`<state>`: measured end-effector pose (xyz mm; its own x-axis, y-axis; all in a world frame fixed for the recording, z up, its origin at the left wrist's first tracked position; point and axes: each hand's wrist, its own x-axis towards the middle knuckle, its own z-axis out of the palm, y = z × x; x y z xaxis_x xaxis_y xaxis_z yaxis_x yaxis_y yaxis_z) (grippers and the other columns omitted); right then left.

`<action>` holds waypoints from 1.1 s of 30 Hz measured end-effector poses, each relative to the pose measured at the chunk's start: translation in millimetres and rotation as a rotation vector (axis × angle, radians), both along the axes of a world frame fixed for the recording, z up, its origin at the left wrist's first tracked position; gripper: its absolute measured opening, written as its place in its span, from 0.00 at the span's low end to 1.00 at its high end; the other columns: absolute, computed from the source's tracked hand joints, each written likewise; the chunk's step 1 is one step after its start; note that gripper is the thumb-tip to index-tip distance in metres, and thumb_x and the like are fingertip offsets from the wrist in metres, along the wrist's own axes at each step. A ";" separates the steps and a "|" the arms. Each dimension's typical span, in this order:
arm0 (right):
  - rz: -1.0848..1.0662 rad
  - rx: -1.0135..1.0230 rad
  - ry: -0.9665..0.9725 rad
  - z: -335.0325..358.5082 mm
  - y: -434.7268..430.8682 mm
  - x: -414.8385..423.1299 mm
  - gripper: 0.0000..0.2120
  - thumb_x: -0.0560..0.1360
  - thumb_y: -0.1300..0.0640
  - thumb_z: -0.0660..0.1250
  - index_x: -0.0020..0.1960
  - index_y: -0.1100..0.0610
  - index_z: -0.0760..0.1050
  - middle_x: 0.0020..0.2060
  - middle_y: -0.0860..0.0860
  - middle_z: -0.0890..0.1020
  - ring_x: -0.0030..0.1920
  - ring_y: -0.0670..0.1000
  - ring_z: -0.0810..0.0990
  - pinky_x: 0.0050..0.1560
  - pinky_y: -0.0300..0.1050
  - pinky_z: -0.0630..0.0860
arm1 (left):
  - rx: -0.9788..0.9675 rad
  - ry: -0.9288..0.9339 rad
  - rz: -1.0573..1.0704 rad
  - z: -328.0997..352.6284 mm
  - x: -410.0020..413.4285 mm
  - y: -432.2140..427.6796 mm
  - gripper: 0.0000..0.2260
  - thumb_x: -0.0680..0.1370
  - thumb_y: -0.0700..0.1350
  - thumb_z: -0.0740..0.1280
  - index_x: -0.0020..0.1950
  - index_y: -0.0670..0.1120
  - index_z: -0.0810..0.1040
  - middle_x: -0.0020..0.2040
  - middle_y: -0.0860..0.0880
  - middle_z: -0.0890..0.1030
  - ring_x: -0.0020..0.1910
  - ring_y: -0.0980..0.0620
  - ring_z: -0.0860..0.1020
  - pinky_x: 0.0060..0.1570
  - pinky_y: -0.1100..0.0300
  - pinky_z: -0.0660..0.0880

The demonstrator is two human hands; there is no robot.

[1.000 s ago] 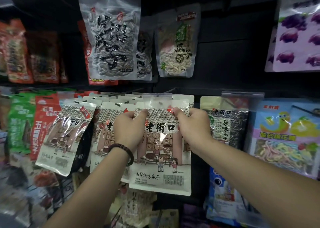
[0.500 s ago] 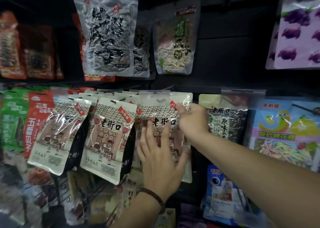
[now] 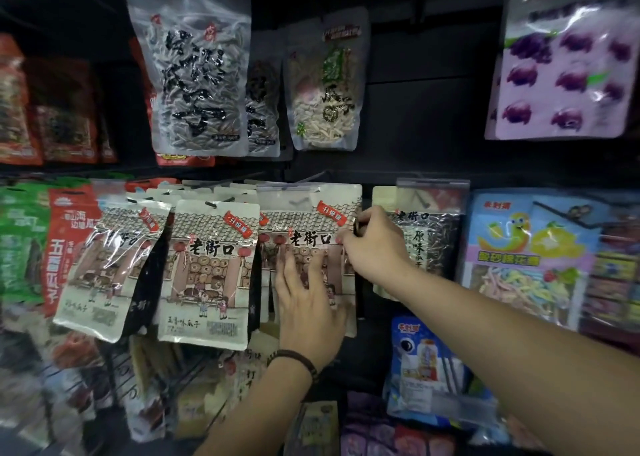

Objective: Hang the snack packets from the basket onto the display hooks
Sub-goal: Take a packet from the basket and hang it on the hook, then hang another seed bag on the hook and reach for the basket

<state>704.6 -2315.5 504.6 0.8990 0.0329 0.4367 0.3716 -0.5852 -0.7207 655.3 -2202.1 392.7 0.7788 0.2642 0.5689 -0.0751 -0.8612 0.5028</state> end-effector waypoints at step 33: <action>-0.329 0.043 1.260 -568.6 -344.2 -362.1 0.32 0.79 0.27 0.61 0.75 0.44 0.76 0.72 0.49 0.80 0.70 0.58 0.79 0.71 0.50 0.73 | -0.013 1.418 -0.376 -454.3 -269.1 -223.6 0.26 0.86 0.60 0.62 0.75 0.42 0.75 0.70 0.43 0.81 0.69 0.42 0.79 0.64 0.56 0.73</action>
<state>342.5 -2659.7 -64.0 0.6524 -0.2588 -0.7124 -0.7250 -0.4868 -0.4871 386.2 -2425.7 -61.6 0.6940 -0.0770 -0.7158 0.2639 -0.8979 0.3524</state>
